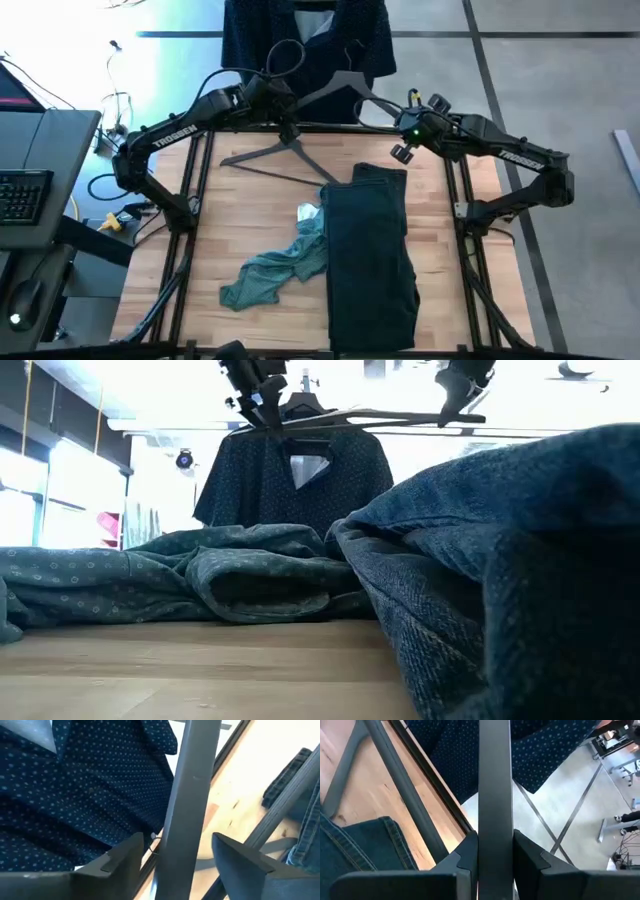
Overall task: Hang clothes
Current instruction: Insert the hanger into the blue pants
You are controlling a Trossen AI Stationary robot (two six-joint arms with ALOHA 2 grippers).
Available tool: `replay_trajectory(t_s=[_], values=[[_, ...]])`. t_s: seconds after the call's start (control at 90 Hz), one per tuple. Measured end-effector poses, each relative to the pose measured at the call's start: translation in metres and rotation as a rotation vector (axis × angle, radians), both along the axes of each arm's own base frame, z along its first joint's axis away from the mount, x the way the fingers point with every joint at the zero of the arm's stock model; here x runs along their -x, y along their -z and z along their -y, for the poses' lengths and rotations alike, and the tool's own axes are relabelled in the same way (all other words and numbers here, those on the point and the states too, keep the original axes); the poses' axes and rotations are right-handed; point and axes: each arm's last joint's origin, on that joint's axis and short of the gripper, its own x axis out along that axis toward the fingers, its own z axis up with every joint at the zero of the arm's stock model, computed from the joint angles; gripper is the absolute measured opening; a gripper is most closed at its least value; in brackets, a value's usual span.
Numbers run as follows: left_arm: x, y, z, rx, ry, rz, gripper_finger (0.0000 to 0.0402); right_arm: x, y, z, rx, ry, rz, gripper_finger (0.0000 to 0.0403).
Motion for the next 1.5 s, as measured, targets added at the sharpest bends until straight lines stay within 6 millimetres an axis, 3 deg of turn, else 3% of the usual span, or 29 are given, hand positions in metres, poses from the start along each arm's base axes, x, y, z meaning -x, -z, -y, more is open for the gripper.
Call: replay_trajectory(t_s=[0.222, 0.678, 0.744, 0.911, 1.111, 1.289, 1.5], values=[[-0.002, 0.001, 0.001, 0.005, 0.069, -0.014, 0.0050, -0.002, -0.002, -0.008, 0.050, -0.041, -0.040, 0.0057], [-0.007, -0.001, 0.011, -0.103, 0.093, -0.083, 0.0050, -0.002, 0.000, -0.013, 0.024, -0.033, -0.014, 0.0058], [-0.009, -0.002, 0.014, -0.136, 0.101, -0.111, 0.0049, -0.001, 0.001, -0.011, -0.013, -0.039, -0.009, 0.0081], [-0.012, -0.003, 0.022, -0.228, 0.117, -0.197, 0.0049, 0.002, -0.001, -0.009, -0.091, -0.056, 0.042, 0.0181], [-0.015, -0.004, 0.029, -0.301, 0.132, -0.270, 0.0049, 0.014, -0.026, -0.007, -0.167, -0.129, 0.213, 0.0268], [-0.021, -0.006, 0.038, -0.345, 0.195, -0.270, 0.0049, 0.020, -0.047, 0.007, -0.186, -0.233, 0.429, 0.0282], [-0.032, -0.012, 0.055, -0.415, 0.280, -0.234, 0.0048, 0.013, -0.054, 0.032, -0.299, -0.434, 0.615, 0.0273]])
